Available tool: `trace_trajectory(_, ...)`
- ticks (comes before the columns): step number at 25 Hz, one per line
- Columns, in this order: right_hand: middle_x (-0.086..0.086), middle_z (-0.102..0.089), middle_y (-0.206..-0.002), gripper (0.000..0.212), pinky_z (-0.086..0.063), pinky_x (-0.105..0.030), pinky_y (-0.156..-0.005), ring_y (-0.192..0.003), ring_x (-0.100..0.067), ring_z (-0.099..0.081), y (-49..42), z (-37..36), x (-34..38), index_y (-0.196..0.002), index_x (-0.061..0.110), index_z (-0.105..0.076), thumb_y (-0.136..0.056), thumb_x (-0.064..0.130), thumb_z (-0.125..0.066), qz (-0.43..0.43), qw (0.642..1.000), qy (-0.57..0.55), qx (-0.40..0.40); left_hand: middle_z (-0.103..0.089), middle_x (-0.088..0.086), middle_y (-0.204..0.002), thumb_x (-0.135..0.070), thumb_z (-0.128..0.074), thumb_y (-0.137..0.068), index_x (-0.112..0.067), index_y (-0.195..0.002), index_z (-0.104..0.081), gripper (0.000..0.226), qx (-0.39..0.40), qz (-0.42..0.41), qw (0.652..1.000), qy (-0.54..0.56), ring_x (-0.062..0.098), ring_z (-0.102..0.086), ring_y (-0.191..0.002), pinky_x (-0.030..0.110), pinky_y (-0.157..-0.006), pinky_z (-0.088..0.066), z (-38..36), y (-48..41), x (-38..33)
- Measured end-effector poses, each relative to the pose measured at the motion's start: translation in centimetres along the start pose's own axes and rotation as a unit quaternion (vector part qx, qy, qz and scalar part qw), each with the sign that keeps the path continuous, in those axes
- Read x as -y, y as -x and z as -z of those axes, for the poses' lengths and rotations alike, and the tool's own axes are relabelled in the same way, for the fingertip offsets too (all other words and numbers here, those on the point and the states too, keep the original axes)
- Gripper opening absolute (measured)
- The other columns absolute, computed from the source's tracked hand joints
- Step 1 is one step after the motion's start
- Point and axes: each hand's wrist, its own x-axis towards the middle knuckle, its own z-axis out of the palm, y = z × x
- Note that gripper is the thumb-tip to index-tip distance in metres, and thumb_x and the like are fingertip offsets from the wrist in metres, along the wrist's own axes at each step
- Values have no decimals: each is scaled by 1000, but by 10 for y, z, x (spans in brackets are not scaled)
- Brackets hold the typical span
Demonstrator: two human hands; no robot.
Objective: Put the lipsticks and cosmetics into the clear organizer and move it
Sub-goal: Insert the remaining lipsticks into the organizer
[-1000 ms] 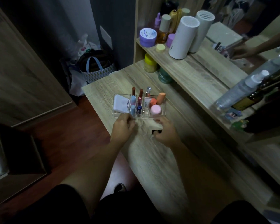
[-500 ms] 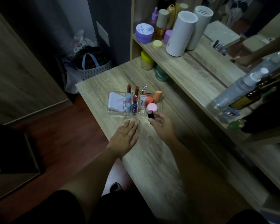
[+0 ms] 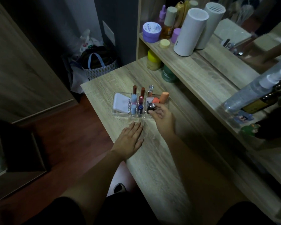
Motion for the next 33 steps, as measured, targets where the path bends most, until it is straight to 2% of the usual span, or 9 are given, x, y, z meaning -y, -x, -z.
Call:
trace_trajectory(4,-11,-71,-106,32,-47,2,-67,-80,10,-58,-3,-8,-4,-115,6,-63,-83,3,-67,19,999,32,-14,-17,6,-160,-42,-33,-97,-15,-149,-17,61,-3,-3,1000,-3,23,-11,-148,43,-119,-21,0,0,0)
trace_trajectory(7,-14,-72,-103,32,-44,5,-65,-80,-4,-62,-3,-13,-7,-114,2,-64,-82,2,-68,25,998,58,-24,-18,7,-160,-42,-34,-97,-14,-149,-18,61,-6,-5,1000,-3,24,-12,-148,42,-119,-22,0,1,0)
trace_trajectory(10,-15,-74,-100,32,-42,0,-68,-84,-9,-66,-2,-16,-10,-114,3,-65,-83,4,-68,26,995,91,-39,-16,5,-160,-42,-34,-97,-15,-149,-17,61,-5,-3,1000,-3,23,-11,-149,42,-119,-20,0,1,-1)
trace_trajectory(15,-14,-74,-101,33,-51,-20,-78,-86,-12,-67,-5,-20,-8,-115,3,-64,-82,3,-68,36,993,104,-43,-16,7,-160,-40,-35,-98,-13,-149,-17,61,-7,-8,1000,3,24,-10,-149,41,-119,-19,3,2,-2)
trace_trajectory(19,-13,-74,-101,33,-49,-18,-76,-86,-11,-67,-6,-22,-9,-115,3,-65,-82,3,-68,38,991,118,-41,-15,6,-160,-40,-34,-98,-13,-149,-16,61,-7,-6,1000,3,23,-9,-149,40,-119,-18,4,2,-3)
trace_trajectory(22,-12,-72,-103,35,-43,-8,-71,-84,-7,-62,-5,-24,-10,-116,4,-64,-82,4,-68,48,988,139,-46,-14,5,-160,-41,-33,-98,-14,-149,-15,61,-9,-7,1000,-1,22,-8,-149,39,-119,-18,4,2,-2)
trace_trajectory(27,-13,-71,-105,35,-47,-18,-78,-91,-15,-66,-3,-23,-8,-119,4,-62,-84,5,-66,36,988,148,-40,-17,7,-160,-39,-37,-98,-13,-149,-17,61,-23,-17,999,21,24,-11,-149,39,-119,-18,5,3,-3)
trace_trajectory(30,-12,-70,-106,38,-47,-17,-77,-88,-9,-62,0,-21,-6,-121,6,-60,-84,4,-66,31,988,149,-42,-35,16,-151,-34,-46,-96,-6,-143,-33,57,-77,-13,992,102,28,-29,-142,33,-116,-22,9,8,-2)
trace_trajectory(33,-10,-69,-104,38,-50,-6,-75,-84,-7,-58,6,-20,-7,-118,7,-61,-81,5,-69,55,985,140,-84,-55,24,-123,-27,-56,-90,3,-123,-50,44,-197,79,965,157,36,-50,-116,36,-101,-39,12,10,2)
